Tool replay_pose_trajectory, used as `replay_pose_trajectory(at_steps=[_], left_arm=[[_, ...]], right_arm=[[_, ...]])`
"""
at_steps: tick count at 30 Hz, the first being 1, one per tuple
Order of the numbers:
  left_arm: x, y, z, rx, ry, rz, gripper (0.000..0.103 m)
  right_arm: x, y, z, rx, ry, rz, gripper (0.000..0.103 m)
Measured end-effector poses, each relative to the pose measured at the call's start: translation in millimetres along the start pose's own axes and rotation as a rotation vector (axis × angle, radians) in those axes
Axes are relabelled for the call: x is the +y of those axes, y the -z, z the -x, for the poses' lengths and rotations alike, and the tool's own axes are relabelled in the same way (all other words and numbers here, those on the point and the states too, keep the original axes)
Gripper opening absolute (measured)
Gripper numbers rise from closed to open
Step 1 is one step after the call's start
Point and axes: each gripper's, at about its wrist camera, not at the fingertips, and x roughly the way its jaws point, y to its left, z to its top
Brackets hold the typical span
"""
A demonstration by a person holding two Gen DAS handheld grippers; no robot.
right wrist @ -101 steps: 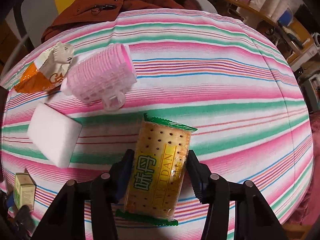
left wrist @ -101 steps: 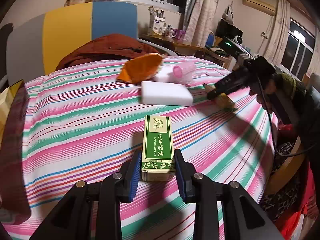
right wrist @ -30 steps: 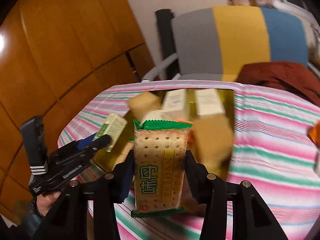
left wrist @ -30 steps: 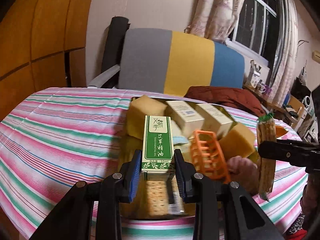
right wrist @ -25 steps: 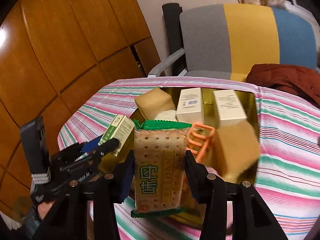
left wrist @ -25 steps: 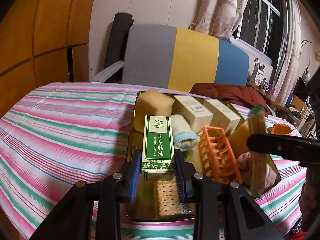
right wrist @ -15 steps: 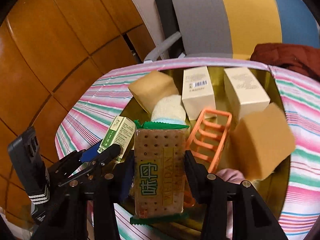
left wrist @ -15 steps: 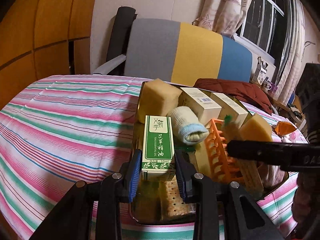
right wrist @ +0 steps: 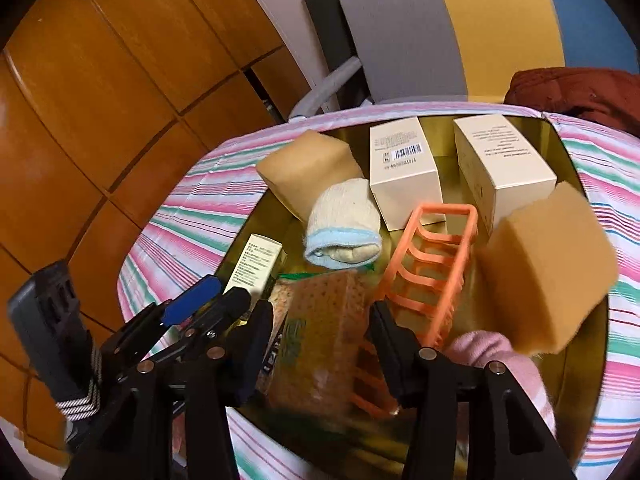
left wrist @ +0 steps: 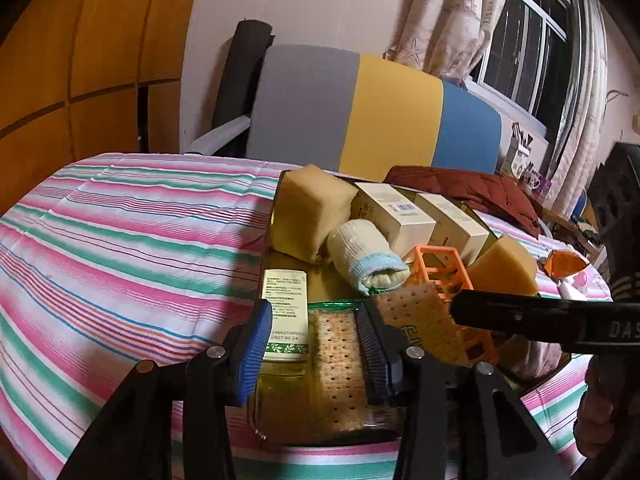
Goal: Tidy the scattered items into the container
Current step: 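Lower green box and cracker packet into the gold tray and open both tools, then withdraw both tools from the tray toward the orange snack bag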
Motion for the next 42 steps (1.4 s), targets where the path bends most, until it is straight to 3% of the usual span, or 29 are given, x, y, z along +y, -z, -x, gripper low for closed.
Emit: replay_pose_trajectory(at_steps=[6,12,20,25,42], left_arm=[[-5,7,9,-0.012,-0.025,-0.010,0.045],[-13,10,13,-0.002,-0.083,-0.027,0.046],[-30,8,25,-0.016,-0.133,-0.029,0.059],[-48,8,34,-0.017,-0.143,-0.058,0.059],[-133,19,45,-0.016,-0.052,-0.220,0.060]], right_arm=[[2,17,12,-0.007,0.000,0.055,0.052],[6,29,2,0.028,0.005,0.108,0.039],[3,32,10,0.002,0.005,0.103,0.039],[0,35,29,-0.040,0.010,0.100,0.039],[-64,59,109,-0.186,0.097,0.004,0.040]])
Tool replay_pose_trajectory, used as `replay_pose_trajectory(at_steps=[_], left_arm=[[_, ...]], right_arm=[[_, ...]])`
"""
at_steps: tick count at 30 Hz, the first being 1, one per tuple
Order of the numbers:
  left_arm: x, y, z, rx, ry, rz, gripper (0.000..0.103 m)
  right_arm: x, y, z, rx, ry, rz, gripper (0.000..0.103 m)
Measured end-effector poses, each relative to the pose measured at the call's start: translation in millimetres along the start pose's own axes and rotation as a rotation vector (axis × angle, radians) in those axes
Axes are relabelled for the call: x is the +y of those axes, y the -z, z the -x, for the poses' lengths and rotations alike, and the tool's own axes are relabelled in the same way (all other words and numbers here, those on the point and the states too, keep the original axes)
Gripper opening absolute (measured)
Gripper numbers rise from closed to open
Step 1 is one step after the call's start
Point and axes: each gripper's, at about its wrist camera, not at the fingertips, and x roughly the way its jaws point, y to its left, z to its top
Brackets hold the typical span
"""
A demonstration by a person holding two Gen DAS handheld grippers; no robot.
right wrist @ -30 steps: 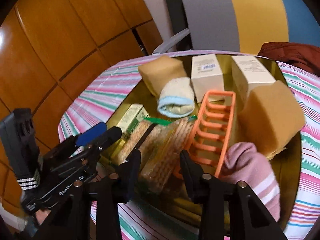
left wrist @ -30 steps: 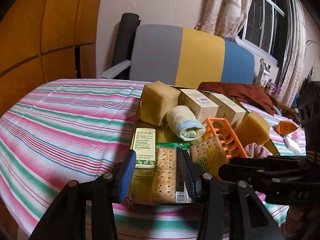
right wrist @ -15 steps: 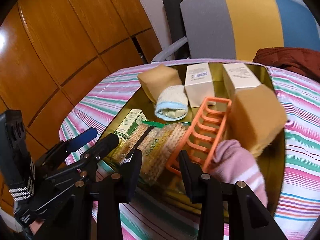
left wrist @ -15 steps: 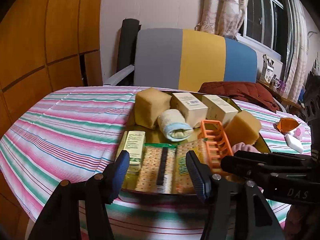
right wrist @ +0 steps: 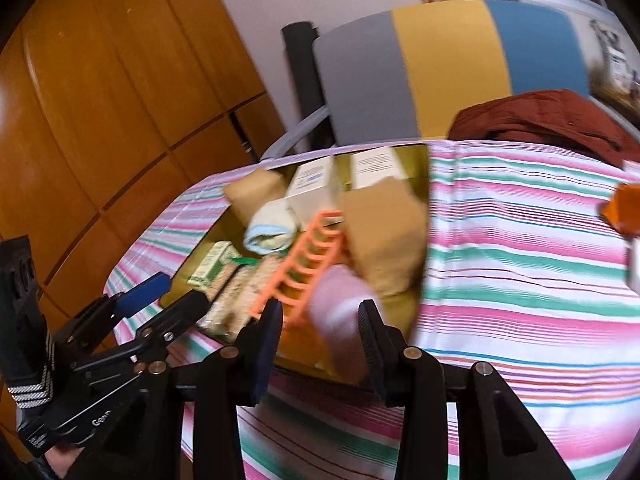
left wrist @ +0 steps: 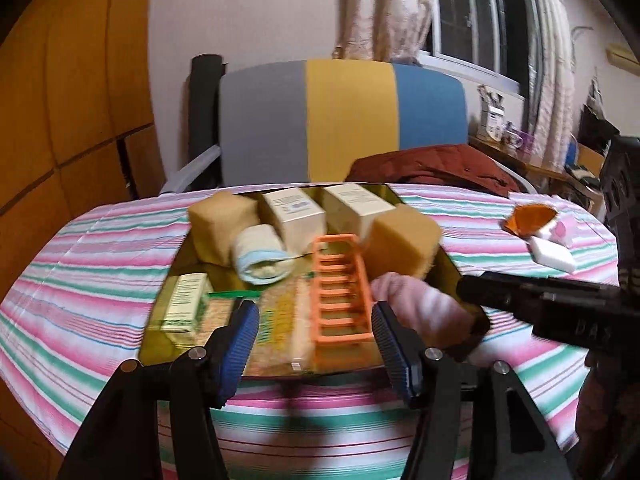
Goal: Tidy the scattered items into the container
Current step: 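Withdraw both tools from the tray toward the orange snack bag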
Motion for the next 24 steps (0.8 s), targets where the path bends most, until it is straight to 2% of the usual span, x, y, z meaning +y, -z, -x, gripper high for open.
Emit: replay_pose_trajectory(at_steps=[13,24], left_arm=[[-67,1,5,0.005,0.097,-0.127,0.060],[-121,14,-4,0.051,0.206,-0.194,0.060]], right_arm=[[-82,16,64,-0.102,0.127,-0.135,0.048],[-147,44,100,-0.128,0.243,-0.255,0.051]])
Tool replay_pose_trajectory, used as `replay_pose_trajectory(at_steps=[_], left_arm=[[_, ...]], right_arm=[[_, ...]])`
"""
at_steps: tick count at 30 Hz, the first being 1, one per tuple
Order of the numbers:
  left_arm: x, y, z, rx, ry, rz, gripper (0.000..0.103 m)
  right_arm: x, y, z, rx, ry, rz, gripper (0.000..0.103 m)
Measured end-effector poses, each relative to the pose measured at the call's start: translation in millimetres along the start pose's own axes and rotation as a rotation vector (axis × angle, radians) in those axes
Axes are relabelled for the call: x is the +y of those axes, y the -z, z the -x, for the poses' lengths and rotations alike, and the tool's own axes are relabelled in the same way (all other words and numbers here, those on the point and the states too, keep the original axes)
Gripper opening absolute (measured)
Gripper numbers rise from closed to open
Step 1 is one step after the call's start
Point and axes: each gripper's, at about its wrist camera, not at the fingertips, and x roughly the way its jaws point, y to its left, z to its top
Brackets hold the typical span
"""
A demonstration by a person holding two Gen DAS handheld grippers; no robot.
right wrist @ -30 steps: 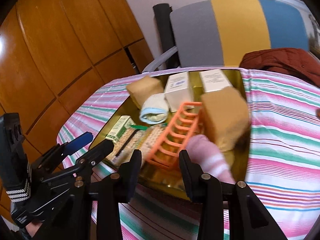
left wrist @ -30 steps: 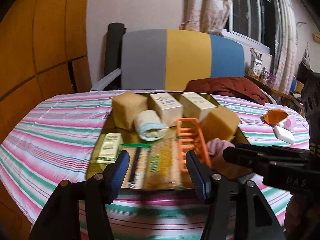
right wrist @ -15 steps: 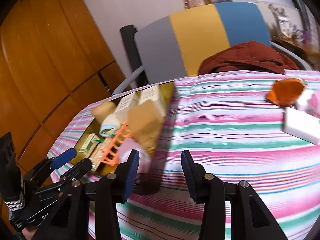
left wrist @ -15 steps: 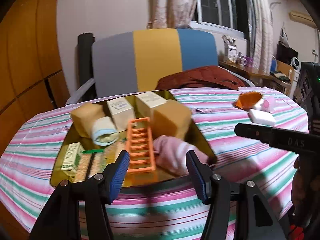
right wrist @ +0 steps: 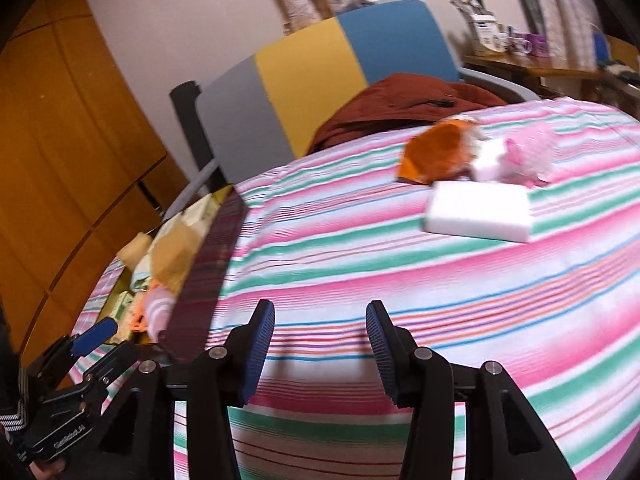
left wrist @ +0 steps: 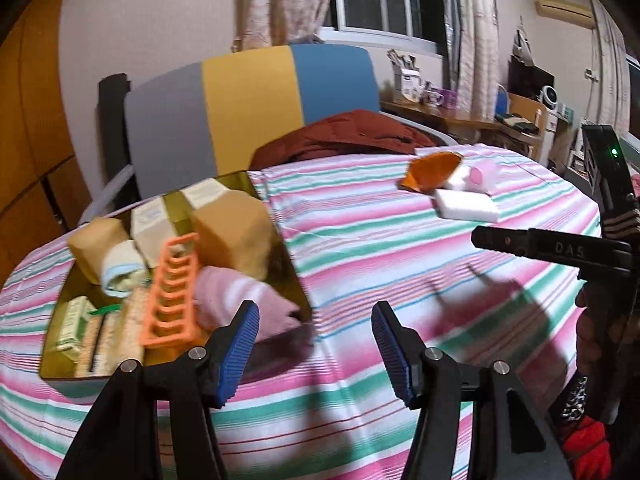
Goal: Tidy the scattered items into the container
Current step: 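Withdraw both tools from the tray toward the orange snack bag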
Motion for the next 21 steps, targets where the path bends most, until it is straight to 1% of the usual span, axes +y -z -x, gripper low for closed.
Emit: replay_pose_trajectory(at_steps=[8,9,10,14,16,18,20,21], left_arm=[[-36,10,-22,0.047,0.064,-0.062,0.060],[-39,11,-24,0.053,0.072,-0.069,0.060],[-43,12,-27,0.058,0.080,-0.078,0.060],[-51,17,-36,0.079,0.097,-0.099,0.060],[-54,18,-40,0.089,0.104,-0.105,0.060],[-55,19,-43,0.095,0.108,-0.107,0.060],[-55,19,-46,0.101,0.112,-0.105,0.060],[-55,19,-47,0.099,0.116,-0.102,0.060]], right_arm=[[-46,1,12,0.003,0.116,-0.025,0.054],[-50,0,13,0.009,0.130,-0.016,0.057],[-53,-3,14,0.016,0.144,0.000,0.060],[-61,-19,11,0.071,0.179,0.097,0.067],[-64,-30,9,0.107,0.176,0.144,0.071],[-65,-44,7,0.153,0.180,0.206,0.071],[-64,-56,4,0.191,0.161,0.253,0.071],[-63,-61,2,0.209,0.155,0.277,0.075]])
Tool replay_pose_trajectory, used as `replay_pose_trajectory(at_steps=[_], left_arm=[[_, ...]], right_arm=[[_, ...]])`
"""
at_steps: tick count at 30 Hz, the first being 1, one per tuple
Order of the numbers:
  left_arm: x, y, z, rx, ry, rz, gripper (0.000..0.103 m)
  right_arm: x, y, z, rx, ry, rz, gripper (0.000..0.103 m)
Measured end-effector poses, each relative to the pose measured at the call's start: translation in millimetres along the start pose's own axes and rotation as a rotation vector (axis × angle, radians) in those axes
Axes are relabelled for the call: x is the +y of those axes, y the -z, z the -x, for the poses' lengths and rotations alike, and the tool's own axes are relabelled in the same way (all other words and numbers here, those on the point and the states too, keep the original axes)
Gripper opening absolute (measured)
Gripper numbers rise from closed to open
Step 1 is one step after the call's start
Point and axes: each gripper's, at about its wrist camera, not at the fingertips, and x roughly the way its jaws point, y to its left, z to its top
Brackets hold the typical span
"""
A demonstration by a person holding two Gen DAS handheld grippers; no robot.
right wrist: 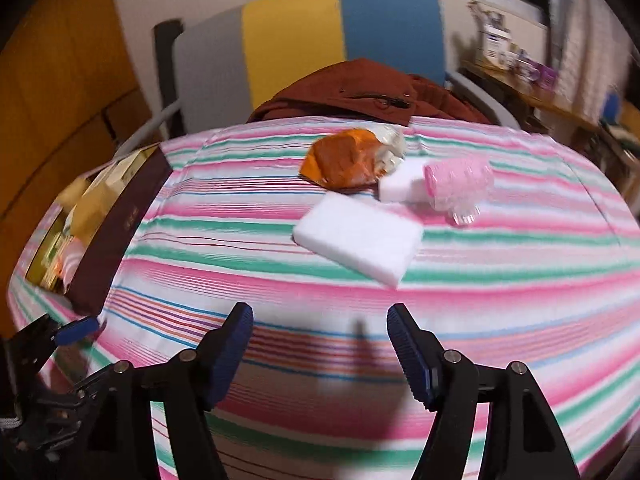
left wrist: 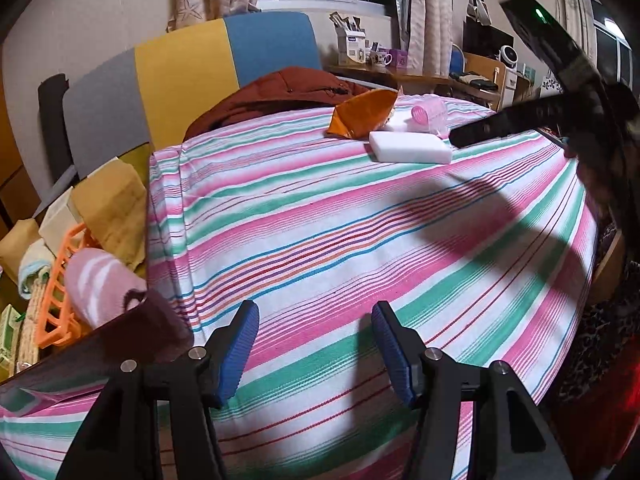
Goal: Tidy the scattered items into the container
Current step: 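Grasp the orange snack bag with the left tool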
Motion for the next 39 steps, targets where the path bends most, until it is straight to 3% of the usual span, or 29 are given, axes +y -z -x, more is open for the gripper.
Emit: replay_pose_trajectory(at_steps=[11,15,23,27,33,39], left_arm=[[9,-1,-7,-0.015,0.035,0.048,0.067],[8,-2,-9,-0.015,0.029,0.043,0.069],[16,-2,-14,-0.012,0.036,0.096,0.083],[16,-2,-14,-0.015,0.030,0.091,0.084],[17,0,-14,-0.014,0.032,0.112,0.087],[23,0,-16,0.015,0.038,0.160,0.094]], right_arm=[[-7,-49,-46,0.148,-0.047,0.313,0.079],[-10,-58,-62,0.144,-0.058,0.381,0.083],[-18,-63,-95,0.201,-0.077,0.442,0.092],[-15,-61,-107,0.222,-0.031,0.467,0.092],[-12,-61,-105,0.218,-0.023,0.449,0.079],[-7,-60,-103,0.226,0.001,0.461,0.075]])
